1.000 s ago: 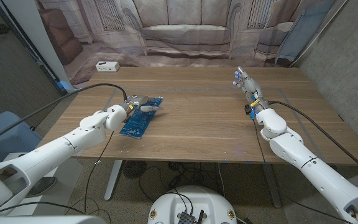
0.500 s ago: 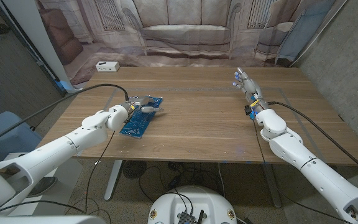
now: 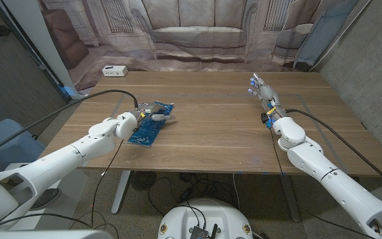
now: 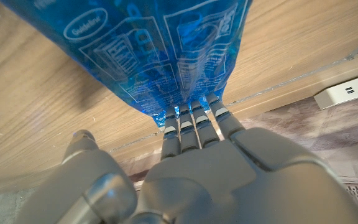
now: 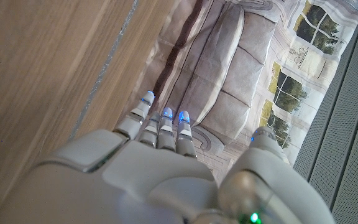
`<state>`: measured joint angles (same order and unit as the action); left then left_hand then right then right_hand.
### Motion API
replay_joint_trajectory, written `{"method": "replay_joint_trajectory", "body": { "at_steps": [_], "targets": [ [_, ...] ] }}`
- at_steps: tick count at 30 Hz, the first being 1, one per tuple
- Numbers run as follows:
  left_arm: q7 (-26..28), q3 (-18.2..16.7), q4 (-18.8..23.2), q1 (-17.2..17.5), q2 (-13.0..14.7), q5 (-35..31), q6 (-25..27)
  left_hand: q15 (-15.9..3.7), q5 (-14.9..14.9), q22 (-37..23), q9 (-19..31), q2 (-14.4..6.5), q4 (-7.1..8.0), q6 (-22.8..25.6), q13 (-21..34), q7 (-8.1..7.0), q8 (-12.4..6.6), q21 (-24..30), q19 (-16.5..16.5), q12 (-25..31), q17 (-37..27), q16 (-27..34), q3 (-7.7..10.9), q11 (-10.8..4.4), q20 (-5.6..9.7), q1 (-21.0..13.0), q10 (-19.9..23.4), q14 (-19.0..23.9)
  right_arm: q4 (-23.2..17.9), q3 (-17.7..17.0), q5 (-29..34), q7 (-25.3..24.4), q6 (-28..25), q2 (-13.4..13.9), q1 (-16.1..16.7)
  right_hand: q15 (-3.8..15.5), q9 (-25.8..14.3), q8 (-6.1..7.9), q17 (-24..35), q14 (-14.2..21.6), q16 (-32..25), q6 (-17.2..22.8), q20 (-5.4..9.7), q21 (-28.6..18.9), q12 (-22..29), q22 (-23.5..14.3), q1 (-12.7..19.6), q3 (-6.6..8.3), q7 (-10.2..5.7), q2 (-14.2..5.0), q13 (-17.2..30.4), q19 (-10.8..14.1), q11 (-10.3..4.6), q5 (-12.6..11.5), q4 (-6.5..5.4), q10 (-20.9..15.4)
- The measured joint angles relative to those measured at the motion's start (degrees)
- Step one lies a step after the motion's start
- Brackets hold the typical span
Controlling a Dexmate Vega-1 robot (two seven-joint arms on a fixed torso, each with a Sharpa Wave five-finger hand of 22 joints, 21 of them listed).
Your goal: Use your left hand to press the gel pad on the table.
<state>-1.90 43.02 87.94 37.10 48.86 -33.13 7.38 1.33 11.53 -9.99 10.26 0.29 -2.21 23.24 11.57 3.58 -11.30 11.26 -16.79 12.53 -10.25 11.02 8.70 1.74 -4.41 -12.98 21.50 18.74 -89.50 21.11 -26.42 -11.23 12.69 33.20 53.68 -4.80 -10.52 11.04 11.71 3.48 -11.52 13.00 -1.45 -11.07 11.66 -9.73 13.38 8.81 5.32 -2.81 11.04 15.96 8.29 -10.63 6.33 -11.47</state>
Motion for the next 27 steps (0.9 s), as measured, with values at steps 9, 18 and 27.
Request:
{"method": "replay_joint_trajectory", "body": {
  "at_steps": [9, 18, 27],
  "targets": [
    [-0.9, 0.5, -0.3, -0.3, -0.3, -0.2, 0.1, 0.21, 0.0, 0.0, 0.0, 0.0, 0.0, 0.4, 0.0, 0.42, 0.01, 0.3, -0.3, 0.0, 0.0, 0.0, 0.0, -0.2, 0.27, 0.0, 0.2, 0.2, -0.3, 0.0, -0.1, 0.3, -0.4, 0.3, -0.1, 0.0, 0.0, 0.0, 0.0, 0.0, 0.0, 0.0, 0.05, 0.0, 0.0, 0.0, 0.2, -0.01, 0.0, -0.23, 0.0, 0.0, 0.0, 0.0, 0.0, 0.0],
    [-1.5, 0.8, -1.0, -0.6, -0.8, 0.4, -0.3, 0.42, 0.0, 0.0, 0.0, -0.3, 0.0, 0.4, 0.0, 0.42, 0.01, 0.5, -0.6, 0.0, 0.0, 0.0, 0.0, -0.2, 0.55, -0.3, 0.2, 0.4, -0.7, 0.0, -0.2, 0.3, -0.8, 0.5, -0.1, 0.0, 0.0, 0.0, 0.0, 0.0, 0.0, 0.0, 0.23, 0.0, 0.0, 0.0, 0.2, 0.16, 0.0, -0.22, 0.0, 0.2, 0.0, 0.0, 0.16, 0.0],
    [-2.1, 1.1, -1.7, -0.8, -1.2, 1.3, -0.7, 0.17, 0.0, 0.0, 0.0, -0.3, 0.0, 0.7, 0.0, 0.73, 0.11, 0.5, -1.1, -0.2, 0.0, 0.0, 0.0, 0.11, 0.6, -0.3, 0.5, 0.6, -0.9, 0.0, -0.3, 0.2, -1.2, 0.6, -0.1, 0.0, 0.0, 0.0, 0.0, 0.0, 0.0, 0.0, 0.23, 0.0, 0.0, 0.0, 0.2, 0.15, 0.0, -0.22, 0.0, 0.2, 0.0, 0.0, 0.15, 0.0]
  ]
}}
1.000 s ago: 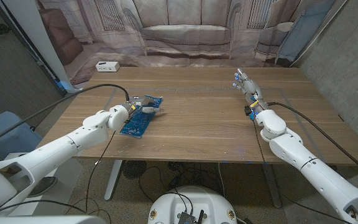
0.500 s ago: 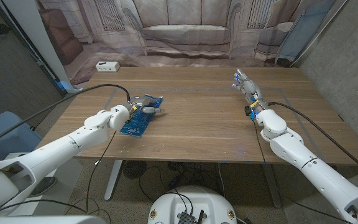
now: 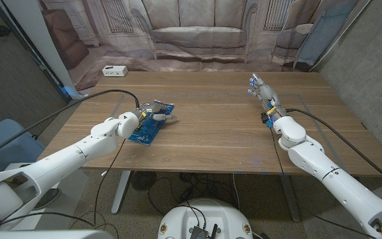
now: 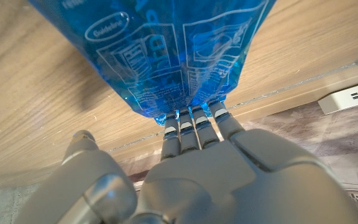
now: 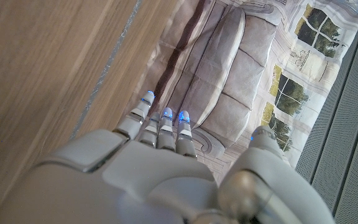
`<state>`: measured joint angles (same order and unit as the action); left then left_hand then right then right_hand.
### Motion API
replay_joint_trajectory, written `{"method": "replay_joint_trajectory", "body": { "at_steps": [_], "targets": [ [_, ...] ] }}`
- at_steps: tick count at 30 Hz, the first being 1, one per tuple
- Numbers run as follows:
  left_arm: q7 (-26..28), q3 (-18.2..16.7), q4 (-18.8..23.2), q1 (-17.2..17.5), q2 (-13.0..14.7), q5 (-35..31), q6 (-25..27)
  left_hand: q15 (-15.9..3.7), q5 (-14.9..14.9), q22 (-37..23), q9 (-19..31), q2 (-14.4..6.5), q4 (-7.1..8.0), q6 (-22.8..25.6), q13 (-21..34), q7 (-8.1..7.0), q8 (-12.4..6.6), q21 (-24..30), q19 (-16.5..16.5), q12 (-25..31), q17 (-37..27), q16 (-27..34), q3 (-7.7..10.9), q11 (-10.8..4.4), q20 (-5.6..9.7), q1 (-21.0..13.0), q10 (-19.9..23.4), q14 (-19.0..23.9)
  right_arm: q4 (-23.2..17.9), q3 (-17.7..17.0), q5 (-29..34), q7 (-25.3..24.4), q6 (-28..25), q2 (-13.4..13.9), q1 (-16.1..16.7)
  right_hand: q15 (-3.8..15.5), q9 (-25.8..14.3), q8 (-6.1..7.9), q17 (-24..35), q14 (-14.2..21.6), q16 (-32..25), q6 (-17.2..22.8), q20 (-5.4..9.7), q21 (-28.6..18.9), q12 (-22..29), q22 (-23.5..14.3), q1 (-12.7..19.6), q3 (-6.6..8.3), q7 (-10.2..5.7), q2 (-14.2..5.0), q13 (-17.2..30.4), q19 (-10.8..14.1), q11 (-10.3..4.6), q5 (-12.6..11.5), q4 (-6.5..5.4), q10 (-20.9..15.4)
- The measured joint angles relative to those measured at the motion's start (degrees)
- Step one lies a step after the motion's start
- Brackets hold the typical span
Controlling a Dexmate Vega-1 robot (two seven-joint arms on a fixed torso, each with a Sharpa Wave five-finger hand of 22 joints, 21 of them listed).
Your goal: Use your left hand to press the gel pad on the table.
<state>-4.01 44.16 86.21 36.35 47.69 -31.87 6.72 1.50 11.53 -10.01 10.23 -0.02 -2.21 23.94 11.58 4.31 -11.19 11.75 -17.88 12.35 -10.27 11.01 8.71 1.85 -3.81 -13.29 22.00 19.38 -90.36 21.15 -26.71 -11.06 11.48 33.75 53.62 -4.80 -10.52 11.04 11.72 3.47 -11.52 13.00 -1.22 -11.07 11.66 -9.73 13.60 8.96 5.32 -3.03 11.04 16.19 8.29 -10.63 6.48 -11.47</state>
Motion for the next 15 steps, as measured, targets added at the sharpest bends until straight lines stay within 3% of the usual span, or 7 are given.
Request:
{"method": "replay_joint_trajectory", "body": {
  "at_steps": [15],
  "targets": [
    [-2.9, 1.1, -0.3, -0.9, -0.3, 0.3, 0.7, 0.13, 0.0, 0.0, 0.0, 0.0, 0.0, 0.6, 0.0, -0.01, -0.05, 0.0, -0.8, 0.3, 0.0, -0.1, 0.0, 0.11, -0.11, 0.0, 0.5, 0.5, 0.0, 0.1, -0.1, 0.0, -0.2, 0.0, -0.2, 0.0, 0.0, 0.0, 0.2, 0.0, 0.0, 0.0, 0.0, 0.0, 0.0, 0.0, 0.0, 0.0, 0.0, 0.0, 0.0, 0.0, 0.22, 0.0, 0.0, -0.2]
  ]
}}
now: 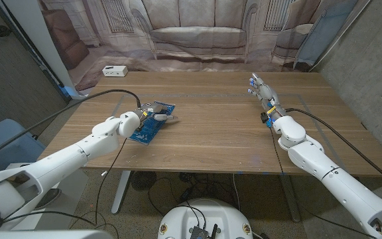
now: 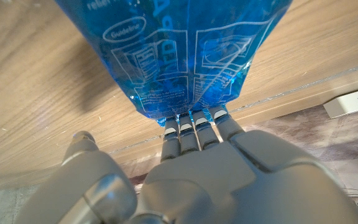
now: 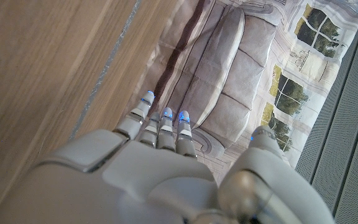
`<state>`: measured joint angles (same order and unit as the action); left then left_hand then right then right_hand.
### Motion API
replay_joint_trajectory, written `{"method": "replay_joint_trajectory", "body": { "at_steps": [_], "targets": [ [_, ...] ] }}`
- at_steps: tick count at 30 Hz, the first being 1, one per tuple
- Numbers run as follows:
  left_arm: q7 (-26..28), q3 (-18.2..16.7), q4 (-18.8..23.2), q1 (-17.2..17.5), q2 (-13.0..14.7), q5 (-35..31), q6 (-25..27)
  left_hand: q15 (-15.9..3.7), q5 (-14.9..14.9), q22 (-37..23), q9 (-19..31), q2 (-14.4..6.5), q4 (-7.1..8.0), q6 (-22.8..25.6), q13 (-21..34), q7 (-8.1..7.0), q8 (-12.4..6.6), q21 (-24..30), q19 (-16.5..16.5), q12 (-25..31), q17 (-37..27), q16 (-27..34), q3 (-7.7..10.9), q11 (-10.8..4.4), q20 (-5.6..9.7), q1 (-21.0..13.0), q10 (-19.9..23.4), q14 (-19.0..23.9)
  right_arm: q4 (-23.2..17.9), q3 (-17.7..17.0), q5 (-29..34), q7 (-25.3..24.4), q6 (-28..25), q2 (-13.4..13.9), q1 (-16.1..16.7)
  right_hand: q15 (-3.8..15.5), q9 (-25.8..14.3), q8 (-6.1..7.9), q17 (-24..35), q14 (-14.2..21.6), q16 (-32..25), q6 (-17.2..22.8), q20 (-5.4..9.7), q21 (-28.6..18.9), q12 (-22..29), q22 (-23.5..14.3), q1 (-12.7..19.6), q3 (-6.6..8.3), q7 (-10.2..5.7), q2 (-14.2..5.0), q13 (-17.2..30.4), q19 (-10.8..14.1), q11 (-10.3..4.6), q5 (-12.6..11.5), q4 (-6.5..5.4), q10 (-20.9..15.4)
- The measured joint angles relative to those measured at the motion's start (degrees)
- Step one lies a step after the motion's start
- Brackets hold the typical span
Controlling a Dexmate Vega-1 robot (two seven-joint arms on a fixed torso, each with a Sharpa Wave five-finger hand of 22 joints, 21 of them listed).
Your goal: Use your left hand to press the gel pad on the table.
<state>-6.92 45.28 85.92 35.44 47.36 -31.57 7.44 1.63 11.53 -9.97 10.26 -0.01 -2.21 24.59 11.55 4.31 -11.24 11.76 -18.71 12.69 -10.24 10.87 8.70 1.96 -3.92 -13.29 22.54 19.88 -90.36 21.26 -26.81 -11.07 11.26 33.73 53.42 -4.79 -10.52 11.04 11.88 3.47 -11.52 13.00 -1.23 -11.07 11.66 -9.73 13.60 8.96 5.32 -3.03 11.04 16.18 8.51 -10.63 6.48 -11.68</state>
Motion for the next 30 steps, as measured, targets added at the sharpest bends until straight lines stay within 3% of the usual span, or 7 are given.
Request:
{"method": "replay_joint_trajectory", "body": {
  "at_steps": [12, 30],
  "targets": [
    [-2.2, 1.2, 0.0, -0.7, -0.4, -0.9, 1.8, -0.32, 0.0, 0.0, -0.1, -0.3, 0.0, 0.0, 0.0, 0.02, -0.03, 0.1, -0.2, -0.2, 0.0, 0.1, 0.0, 0.04, 0.25, -0.3, 0.0, 0.3, 0.0, 0.0, 0.0, 0.1, -0.1, 0.0, -0.1, 0.0, 0.0, 0.0, 0.0, 0.0, 0.0, 0.2, 0.0, 0.0, 0.0, 0.0, 0.0, 0.0, 0.21, 0.0, 0.0, 0.0, 0.0, 0.0, 0.0, 0.0],
    [-1.4, 1.5, 0.5, -0.1, -0.1, -1.1, 2.5, -0.32, 0.0, 0.0, -0.1, -0.3, 0.0, 0.0, -0.2, 0.0, -0.01, 0.1, -0.5, -0.2, 0.0, 0.0, 0.0, 0.02, 0.26, -0.3, 0.0, 0.5, 0.1, 0.0, -0.1, 0.3, 0.0, 0.1, -0.1, 0.0, 0.0, 0.0, 0.0, 0.0, 0.0, 0.2, 0.0, 0.0, 0.0, 0.0, 0.0, -0.24, 0.21, 0.0, 0.0, 0.0, -0.01, 0.0, 0.23, 0.0]
  ]
}}
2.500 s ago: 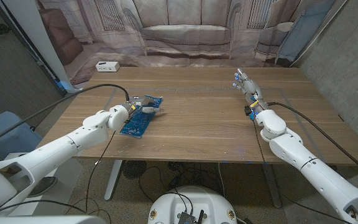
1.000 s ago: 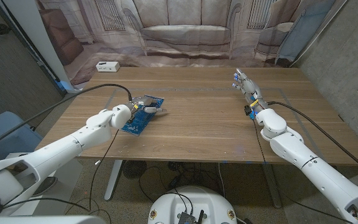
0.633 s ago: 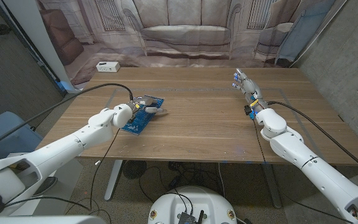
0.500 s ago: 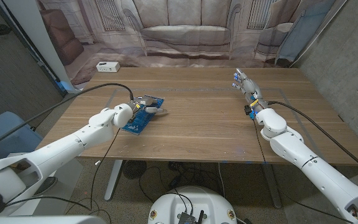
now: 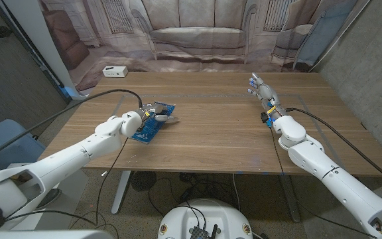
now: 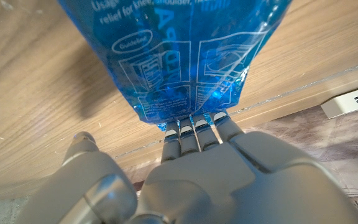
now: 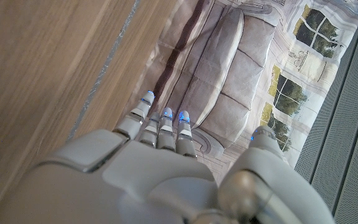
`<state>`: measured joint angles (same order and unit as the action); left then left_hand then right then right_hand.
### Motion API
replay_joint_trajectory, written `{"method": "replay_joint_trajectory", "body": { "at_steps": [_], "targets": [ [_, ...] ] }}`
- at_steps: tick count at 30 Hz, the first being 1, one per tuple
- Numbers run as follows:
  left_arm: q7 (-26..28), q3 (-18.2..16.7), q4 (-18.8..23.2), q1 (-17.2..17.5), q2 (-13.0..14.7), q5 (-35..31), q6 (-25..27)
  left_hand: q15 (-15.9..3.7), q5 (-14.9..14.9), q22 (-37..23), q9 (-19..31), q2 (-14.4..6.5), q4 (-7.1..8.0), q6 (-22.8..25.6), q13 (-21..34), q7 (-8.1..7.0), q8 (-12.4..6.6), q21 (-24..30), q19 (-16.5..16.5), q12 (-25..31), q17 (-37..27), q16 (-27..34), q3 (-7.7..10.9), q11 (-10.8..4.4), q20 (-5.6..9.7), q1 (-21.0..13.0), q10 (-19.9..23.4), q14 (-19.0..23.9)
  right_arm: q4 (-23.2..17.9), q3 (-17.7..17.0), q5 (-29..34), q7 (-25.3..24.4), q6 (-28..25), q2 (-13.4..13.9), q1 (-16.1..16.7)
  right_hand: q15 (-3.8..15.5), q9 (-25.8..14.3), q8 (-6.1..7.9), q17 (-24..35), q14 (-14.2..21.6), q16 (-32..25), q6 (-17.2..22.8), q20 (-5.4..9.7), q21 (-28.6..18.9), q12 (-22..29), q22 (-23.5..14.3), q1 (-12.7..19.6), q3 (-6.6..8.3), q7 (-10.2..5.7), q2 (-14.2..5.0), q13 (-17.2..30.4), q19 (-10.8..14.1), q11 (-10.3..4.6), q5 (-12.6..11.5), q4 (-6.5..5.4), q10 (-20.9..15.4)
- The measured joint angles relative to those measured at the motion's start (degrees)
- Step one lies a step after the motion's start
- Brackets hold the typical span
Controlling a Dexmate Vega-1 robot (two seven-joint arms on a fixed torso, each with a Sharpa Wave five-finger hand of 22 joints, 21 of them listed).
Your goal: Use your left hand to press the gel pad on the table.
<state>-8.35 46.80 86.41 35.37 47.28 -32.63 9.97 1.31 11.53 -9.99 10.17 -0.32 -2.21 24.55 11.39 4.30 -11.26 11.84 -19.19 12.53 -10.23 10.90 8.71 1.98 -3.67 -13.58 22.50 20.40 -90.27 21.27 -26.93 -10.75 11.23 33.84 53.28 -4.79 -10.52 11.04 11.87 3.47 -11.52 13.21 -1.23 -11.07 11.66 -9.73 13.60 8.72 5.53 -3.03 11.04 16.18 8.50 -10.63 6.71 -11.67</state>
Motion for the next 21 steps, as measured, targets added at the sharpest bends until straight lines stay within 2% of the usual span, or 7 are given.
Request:
{"method": "replay_joint_trajectory", "body": {
  "at_steps": [6, 11, 21],
  "targets": [
    [1.6, -0.8, 1.0, 1.0, 0.4, 0.0, 0.1, -0.03, 0.0, 0.0, 0.0, -0.8, -0.02, 0.0, 0.0, -0.01, -0.04, 0.0, -0.7, 0.0, 0.0, 0.2, 0.02, -0.02, 0.04, 0.0, 0.0, 0.6, 0.0, 0.0, 0.0, 0.0, 0.2, 0.0, 0.0, 0.0, 0.0, 0.0, 0.0, 0.0, 0.0, 0.0, 0.0, 0.0, 0.0, 0.0, 0.0, 0.0, 0.0, 0.0, 0.0, 0.0, 0.0, 0.0, 0.0, 0.0],
    [2.9, -1.4, 1.8, 1.6, 0.7, 0.1, 0.4, -0.06, 0.0, -0.3, 0.2, -0.8, -0.19, 1.0, 0.3, -0.34, -0.76, 0.3, -1.4, 0.5, -0.3, 0.5, 0.19, -0.3, 0.0, 0.0, 1.1, 1.5, 0.0, 0.0, 0.0, 0.1, 0.3, 0.0, 0.0, 0.0, 0.0, 0.0, 0.0, 0.0, 0.0, 0.0, 0.0, 0.0, 0.0, 0.0, 0.0, 0.0, 0.0, 0.0, 0.0, 0.0, 0.0, 0.0, 0.0, 0.0],
    [4.7, -2.7, 3.3, 2.6, 1.2, 0.5, 0.4, 0.0, 0.0, -0.1, 0.3, -1.1, -0.19, 2.1, 0.4, -0.21, -0.38, 0.2, -1.3, 0.7, -0.2, 0.3, 0.18, -0.54, -0.11, -0.3, 1.8, 1.4, 0.0, 0.0, 0.0, 0.1, 0.5, 0.0, 0.0, 0.0, 0.0, 0.0, 0.0, 0.0, 0.0, 0.0, 0.0, 0.0, 0.0, 0.0, 0.0, 0.0, 0.0, 0.0, 0.0, 0.0, 0.0, 0.0, 0.0, 0.0]
  ]
}}
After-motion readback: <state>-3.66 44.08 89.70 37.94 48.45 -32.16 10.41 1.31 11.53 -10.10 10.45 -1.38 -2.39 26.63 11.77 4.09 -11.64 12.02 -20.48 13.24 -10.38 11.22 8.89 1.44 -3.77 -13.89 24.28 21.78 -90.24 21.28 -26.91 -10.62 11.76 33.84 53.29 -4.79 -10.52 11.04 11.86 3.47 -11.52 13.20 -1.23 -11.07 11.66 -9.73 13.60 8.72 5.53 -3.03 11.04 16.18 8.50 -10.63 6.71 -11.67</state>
